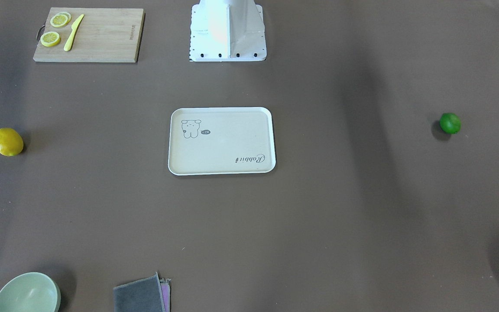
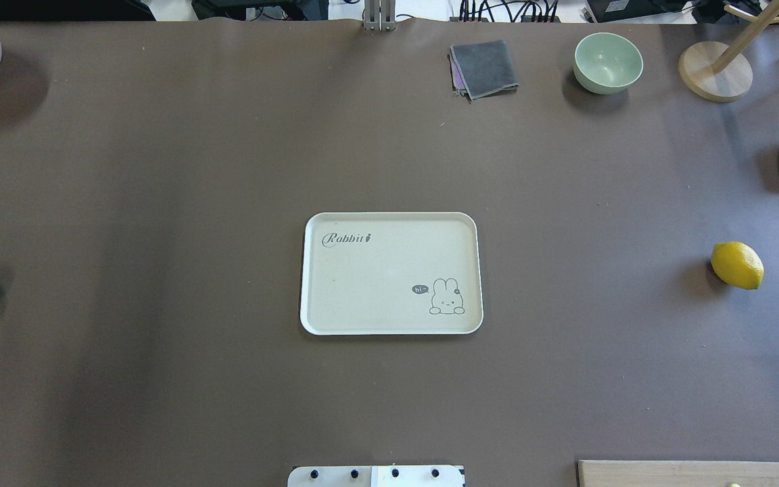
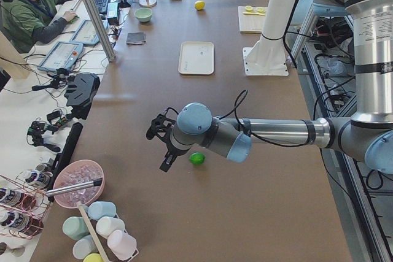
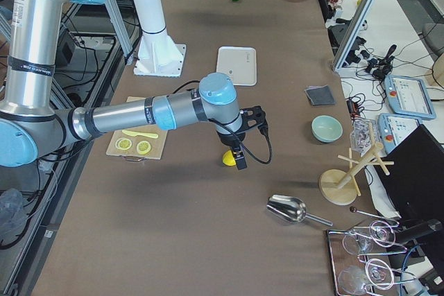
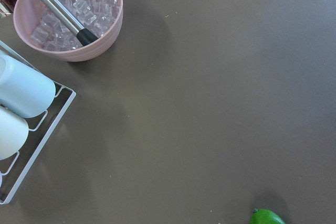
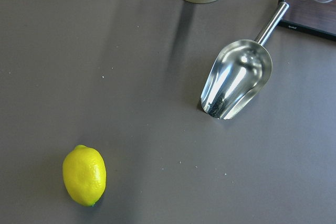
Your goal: Place all lemons on tray
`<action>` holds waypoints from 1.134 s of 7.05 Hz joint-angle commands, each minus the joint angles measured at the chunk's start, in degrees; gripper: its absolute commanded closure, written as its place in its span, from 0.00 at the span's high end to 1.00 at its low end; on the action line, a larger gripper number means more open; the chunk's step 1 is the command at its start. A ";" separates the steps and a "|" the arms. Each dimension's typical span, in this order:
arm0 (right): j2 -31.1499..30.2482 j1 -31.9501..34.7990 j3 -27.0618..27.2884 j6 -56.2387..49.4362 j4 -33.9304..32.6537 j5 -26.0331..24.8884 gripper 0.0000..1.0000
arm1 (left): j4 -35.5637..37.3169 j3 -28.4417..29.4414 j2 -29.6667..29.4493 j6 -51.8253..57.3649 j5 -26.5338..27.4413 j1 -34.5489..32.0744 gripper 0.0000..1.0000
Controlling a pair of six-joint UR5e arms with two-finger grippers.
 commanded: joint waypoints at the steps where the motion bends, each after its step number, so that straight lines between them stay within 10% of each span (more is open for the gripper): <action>1: 0.28 -1.95 -0.48 7.42 1.46 0.20 1.00 | -4.63 1.43 0.33 -9.27 1.91 7.54 0.99; 8: -0.34 -2.49 -0.66 7.53 1.47 0.37 1.00 | -35.66 16.47 1.04 -39.43 9.55 29.35 0.99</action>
